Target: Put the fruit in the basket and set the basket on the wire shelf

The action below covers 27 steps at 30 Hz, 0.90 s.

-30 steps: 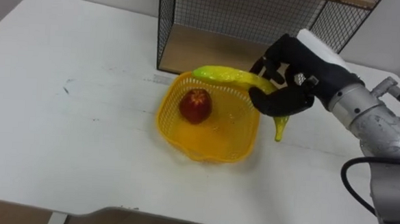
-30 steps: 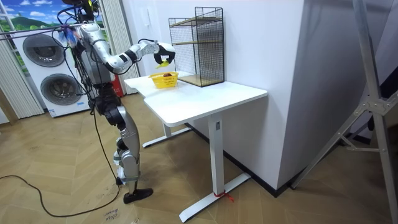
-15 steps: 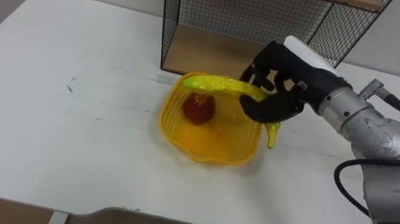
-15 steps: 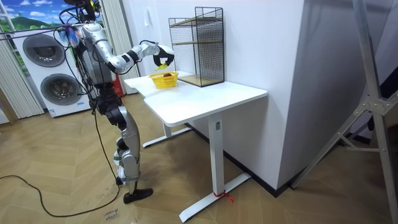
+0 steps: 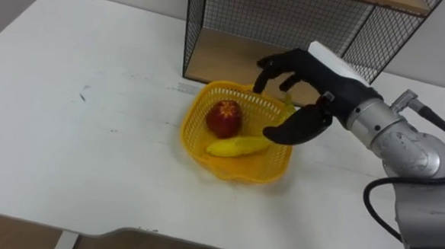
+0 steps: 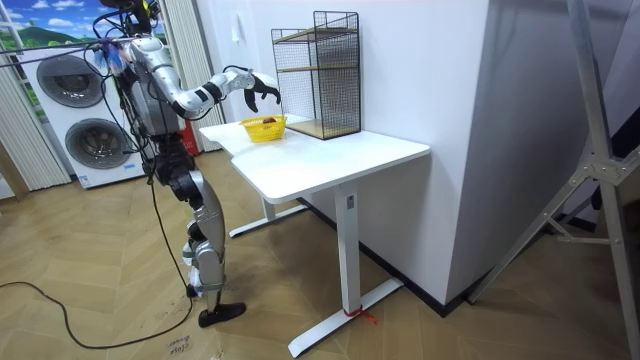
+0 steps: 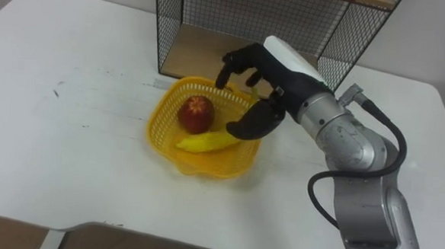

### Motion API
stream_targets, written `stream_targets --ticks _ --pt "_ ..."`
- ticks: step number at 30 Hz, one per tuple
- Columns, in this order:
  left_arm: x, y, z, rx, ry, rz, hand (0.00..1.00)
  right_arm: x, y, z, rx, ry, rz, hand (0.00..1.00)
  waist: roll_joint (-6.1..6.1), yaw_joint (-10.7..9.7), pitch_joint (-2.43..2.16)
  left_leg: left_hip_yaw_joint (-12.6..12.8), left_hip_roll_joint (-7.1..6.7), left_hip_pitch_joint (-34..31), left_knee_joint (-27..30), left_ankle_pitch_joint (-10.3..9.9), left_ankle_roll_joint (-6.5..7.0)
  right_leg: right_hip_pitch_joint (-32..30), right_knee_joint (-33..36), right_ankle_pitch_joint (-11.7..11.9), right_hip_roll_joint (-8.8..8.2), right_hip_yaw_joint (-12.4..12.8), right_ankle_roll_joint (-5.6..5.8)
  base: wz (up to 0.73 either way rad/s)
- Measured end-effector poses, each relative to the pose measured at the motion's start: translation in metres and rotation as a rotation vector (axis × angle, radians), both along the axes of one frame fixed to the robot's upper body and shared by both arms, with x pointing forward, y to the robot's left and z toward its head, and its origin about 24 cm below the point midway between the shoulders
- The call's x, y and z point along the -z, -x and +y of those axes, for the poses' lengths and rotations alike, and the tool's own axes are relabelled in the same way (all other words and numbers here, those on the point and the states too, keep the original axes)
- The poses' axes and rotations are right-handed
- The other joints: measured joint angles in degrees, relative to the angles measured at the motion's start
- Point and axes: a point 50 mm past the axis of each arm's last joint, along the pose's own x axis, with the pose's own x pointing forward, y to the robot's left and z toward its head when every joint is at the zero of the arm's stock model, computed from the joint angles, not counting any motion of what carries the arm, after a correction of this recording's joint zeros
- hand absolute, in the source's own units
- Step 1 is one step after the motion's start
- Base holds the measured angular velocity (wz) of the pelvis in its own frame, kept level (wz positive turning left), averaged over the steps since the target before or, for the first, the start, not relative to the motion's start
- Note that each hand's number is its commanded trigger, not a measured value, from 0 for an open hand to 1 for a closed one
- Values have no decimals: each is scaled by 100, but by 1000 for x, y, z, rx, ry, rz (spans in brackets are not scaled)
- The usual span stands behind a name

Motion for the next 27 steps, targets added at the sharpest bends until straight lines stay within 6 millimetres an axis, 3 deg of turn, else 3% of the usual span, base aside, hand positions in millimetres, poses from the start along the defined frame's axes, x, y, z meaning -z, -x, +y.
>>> stream_targets --ticks 20,27 --pt "0 0 0 0 1 -4 0 0 0 0 -3 -8 1 0 1 -6 4 -1 0 5 -6 0 0 5 -3 0 -1 -4 0 0" --pt "1 11 0 -21 2 17 0 -3 0 -4 2 -88 -8 0 63 -74 38 -2 -1 6 -2 0 0 15 -13 1 -3 -3 1 0"
